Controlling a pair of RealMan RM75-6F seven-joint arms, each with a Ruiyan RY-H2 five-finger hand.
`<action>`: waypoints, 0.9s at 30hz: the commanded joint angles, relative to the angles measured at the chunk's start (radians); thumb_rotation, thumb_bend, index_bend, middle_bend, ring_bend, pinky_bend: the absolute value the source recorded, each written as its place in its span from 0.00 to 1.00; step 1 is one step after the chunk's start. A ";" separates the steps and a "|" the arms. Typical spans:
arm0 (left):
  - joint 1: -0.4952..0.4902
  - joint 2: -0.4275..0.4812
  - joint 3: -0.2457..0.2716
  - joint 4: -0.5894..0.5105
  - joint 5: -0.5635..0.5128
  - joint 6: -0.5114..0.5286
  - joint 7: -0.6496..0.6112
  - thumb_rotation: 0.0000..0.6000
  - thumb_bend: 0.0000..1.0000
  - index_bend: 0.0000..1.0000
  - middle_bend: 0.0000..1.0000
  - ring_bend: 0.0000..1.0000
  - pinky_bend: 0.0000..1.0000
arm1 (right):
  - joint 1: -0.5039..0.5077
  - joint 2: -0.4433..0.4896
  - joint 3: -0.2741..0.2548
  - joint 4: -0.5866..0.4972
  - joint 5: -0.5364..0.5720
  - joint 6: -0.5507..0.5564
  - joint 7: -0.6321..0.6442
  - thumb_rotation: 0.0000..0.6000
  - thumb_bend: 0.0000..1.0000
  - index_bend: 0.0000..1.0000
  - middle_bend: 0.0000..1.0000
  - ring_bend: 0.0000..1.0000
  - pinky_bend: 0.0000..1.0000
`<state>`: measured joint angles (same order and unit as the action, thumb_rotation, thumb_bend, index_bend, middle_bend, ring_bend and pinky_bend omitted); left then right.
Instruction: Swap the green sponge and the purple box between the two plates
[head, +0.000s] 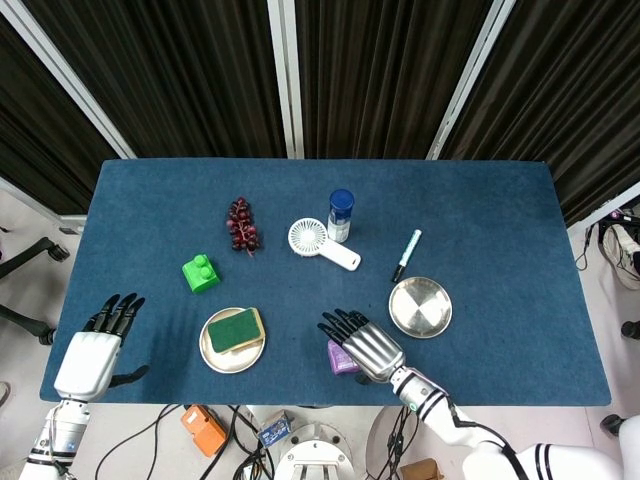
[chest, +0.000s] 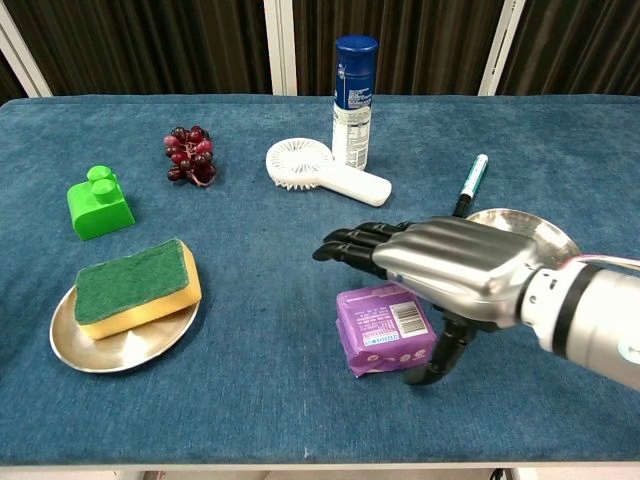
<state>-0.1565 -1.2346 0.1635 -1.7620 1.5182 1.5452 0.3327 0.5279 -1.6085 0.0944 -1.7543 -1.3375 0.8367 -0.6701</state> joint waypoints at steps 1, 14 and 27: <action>0.004 0.002 -0.006 0.001 0.004 -0.006 -0.004 1.00 0.01 0.05 0.05 0.03 0.25 | 0.029 -0.026 0.010 0.022 0.044 -0.004 -0.032 1.00 0.34 0.34 0.27 0.25 0.42; 0.029 0.015 -0.044 0.005 0.009 -0.021 -0.041 1.00 0.01 0.05 0.05 0.04 0.25 | 0.033 -0.006 0.016 0.028 -0.013 0.137 0.036 1.00 0.43 0.80 0.66 0.66 0.82; 0.033 0.020 -0.076 0.045 0.006 -0.059 -0.109 1.00 0.01 0.05 0.05 0.04 0.25 | -0.001 0.183 0.065 0.116 0.116 0.184 0.103 1.00 0.43 0.66 0.65 0.59 0.72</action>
<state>-0.1226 -1.2127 0.0896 -1.7198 1.5257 1.4895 0.2264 0.5275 -1.4407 0.1599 -1.6696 -1.2503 1.0469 -0.5888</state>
